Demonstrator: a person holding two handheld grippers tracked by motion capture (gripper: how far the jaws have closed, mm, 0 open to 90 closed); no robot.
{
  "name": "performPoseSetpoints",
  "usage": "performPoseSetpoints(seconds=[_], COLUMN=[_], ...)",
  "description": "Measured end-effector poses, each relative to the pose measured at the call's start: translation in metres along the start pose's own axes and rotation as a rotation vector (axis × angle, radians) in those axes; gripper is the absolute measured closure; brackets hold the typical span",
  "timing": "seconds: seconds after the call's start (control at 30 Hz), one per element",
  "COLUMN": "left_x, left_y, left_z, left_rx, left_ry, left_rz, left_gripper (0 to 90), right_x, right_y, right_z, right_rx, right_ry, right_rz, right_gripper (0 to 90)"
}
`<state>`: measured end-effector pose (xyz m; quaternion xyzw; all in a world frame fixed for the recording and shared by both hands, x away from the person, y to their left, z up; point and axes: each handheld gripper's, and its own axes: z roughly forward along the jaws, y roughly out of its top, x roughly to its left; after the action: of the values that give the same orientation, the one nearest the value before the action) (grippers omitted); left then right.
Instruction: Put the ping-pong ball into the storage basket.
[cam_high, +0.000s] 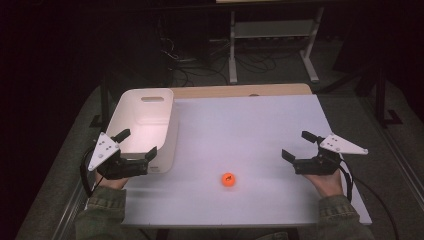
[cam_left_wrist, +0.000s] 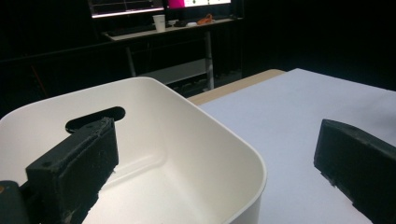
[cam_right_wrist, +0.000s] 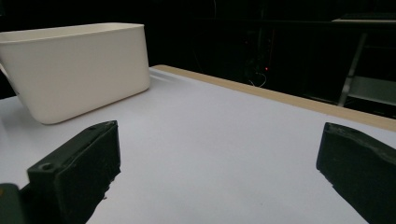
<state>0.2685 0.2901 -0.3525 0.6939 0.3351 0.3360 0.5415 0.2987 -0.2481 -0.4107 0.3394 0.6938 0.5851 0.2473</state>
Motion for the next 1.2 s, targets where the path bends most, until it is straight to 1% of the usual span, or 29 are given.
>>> performPoseSetpoints(seconds=[0.13,0.47,0.5,0.7,0.73,0.87,0.93,1.1,1.13,1.2], left_x=[-0.002,-0.006,-0.005,-0.006,-0.007,-0.008,-0.01,-0.012,-0.013,-0.014], left_y=[0.005,0.015,0.016,0.021,0.023,0.027,0.03,0.035,0.037,0.038], left_z=[0.003,0.008,0.008,0.011,0.012,0.015,0.018,0.022,0.024,0.024], left_rx=[0.012,0.029,0.035,0.042,0.051,0.062,0.07,0.078,0.081,0.081], left_ry=[-0.013,-0.04,-0.044,-0.054,-0.061,-0.075,-0.085,-0.099,-0.107,-0.113], left_rz=[0.021,0.055,0.065,0.072,0.084,0.095,0.108,0.122,0.133,0.138], left_gripper=[0.0,0.0,0.0,0.0,0.0,0.0,0.0,0.0,0.0,0.0], right_x=[0.0,0.0,0.0,0.0,0.0,0.0,0.0,0.0,0.0,0.0], right_y=[0.0,0.0,0.0,0.0,0.0,0.0,0.0,0.0,0.0,0.0], right_z=[0.0,0.0,0.0,0.0,0.0,0.0,0.0,0.0,0.0,0.0], right_rx=[-0.002,-0.001,0.0,0.001,0.001,0.001,0.001,0.002,0.002,0.002], right_ry=[-0.001,-0.003,-0.001,0.001,-0.001,-0.002,-0.001,-0.001,0.0,0.0], right_rz=[0.001,-0.001,0.0,-0.001,-0.001,-0.001,-0.004,-0.004,-0.002,-0.004], right_gripper=[0.0,0.0,0.0,0.0,0.0,0.0,0.0,0.0,0.0,0.0])
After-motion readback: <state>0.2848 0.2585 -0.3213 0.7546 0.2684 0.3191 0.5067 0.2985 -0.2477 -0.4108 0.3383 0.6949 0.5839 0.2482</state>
